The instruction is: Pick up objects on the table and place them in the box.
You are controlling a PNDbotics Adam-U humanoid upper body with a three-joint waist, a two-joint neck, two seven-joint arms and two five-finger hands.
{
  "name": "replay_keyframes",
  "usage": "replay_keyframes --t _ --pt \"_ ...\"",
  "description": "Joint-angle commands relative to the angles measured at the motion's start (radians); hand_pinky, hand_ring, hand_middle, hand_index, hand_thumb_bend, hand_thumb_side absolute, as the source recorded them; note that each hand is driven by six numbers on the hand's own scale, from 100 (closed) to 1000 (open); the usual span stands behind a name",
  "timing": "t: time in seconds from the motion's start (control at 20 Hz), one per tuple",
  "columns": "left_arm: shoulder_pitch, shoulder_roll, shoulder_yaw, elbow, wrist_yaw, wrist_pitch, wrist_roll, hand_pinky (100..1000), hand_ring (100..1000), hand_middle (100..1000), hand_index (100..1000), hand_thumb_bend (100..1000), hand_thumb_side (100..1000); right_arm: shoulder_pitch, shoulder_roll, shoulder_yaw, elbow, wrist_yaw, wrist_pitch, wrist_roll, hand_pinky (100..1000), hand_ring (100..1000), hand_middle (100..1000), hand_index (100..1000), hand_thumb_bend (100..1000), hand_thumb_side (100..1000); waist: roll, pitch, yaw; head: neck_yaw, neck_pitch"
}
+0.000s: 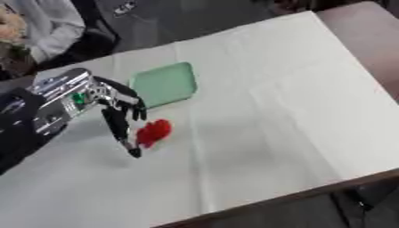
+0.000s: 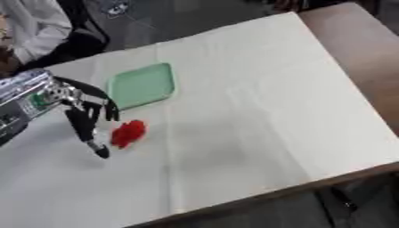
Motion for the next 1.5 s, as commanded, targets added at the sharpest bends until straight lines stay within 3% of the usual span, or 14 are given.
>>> replay_keyframes --t 0.05,0.35,0.95,1.0,1.05,1.5 --pt "-0.013 0.007 0.03 0.002 -0.02 -0.015 -0.007 679 658 790 886 778 419 -0.021 -0.01 -0.005 -0.015 -0.002 -0.002 0.001 181 1000 276 659 100 562 -0.008 -0.008 -0.001 -0.011 -0.001" --pt "-0.007 -0.024 0.045 0.032 -0.047 -0.037 0.005 693 679 810 891 755 424 -0.026 -0.008 -0.004 -0.015 -0.007 -0.002 0.006 182 1000 277 659 100 561 -0.008 -0.007 -0.007 -0.01 -0.001" --pt "0.014 -0.091 0.084 0.174 -0.149 -0.12 0.118 708 700 823 896 754 430 -0.042 0.004 -0.004 -0.015 -0.017 -0.002 0.01 182 1000 280 659 100 559 -0.009 0.0 -0.024 -0.003 -0.001" --pt "0.013 -0.094 0.087 0.178 -0.156 -0.124 0.127 709 701 824 896 697 481 -0.043 0.005 -0.004 -0.015 -0.018 -0.002 0.01 182 1000 280 659 100 563 -0.008 0.0 -0.024 -0.003 -0.001" --pt "0.01 -0.096 0.09 0.18 -0.161 -0.126 0.136 711 706 827 898 751 431 -0.044 0.005 -0.004 -0.015 -0.018 -0.002 0.01 182 1000 280 660 100 559 -0.008 0.0 -0.025 -0.004 -0.001" --pt "-0.017 -0.122 0.125 0.155 -0.175 -0.095 0.214 697 704 826 904 755 446 -0.049 0.008 -0.004 -0.015 -0.024 -0.001 0.013 182 1000 281 660 100 559 -0.007 0.0 -0.03 -0.001 -0.001"
